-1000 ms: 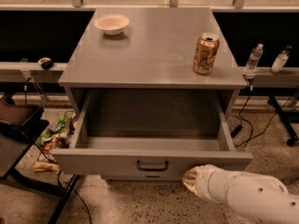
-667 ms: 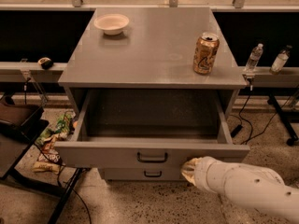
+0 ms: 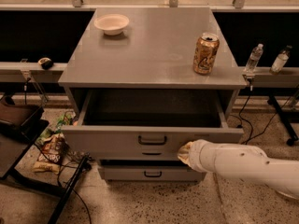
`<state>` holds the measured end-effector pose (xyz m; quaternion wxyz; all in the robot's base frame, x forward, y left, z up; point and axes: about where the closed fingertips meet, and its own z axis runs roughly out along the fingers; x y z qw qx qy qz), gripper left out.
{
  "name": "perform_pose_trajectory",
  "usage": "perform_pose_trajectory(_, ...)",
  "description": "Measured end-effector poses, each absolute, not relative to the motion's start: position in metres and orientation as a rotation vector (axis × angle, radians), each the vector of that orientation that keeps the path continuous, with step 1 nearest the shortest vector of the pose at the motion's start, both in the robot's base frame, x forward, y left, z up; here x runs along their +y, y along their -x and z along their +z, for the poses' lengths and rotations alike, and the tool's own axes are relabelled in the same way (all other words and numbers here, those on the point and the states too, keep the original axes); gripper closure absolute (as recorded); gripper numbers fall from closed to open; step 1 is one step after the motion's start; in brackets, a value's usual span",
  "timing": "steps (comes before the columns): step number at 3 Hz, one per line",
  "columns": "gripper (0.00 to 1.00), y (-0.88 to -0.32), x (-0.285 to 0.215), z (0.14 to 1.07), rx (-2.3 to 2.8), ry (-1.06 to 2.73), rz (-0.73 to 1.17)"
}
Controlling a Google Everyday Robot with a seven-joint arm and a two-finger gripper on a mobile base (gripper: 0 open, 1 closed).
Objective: Close top drawer
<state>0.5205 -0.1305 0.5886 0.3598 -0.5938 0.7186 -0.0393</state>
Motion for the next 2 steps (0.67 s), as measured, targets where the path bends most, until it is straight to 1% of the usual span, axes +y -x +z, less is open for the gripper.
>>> perform_pose_trajectory(2,1.00,-0.576,-0.123,0.584,1.877,1.537,-0.122)
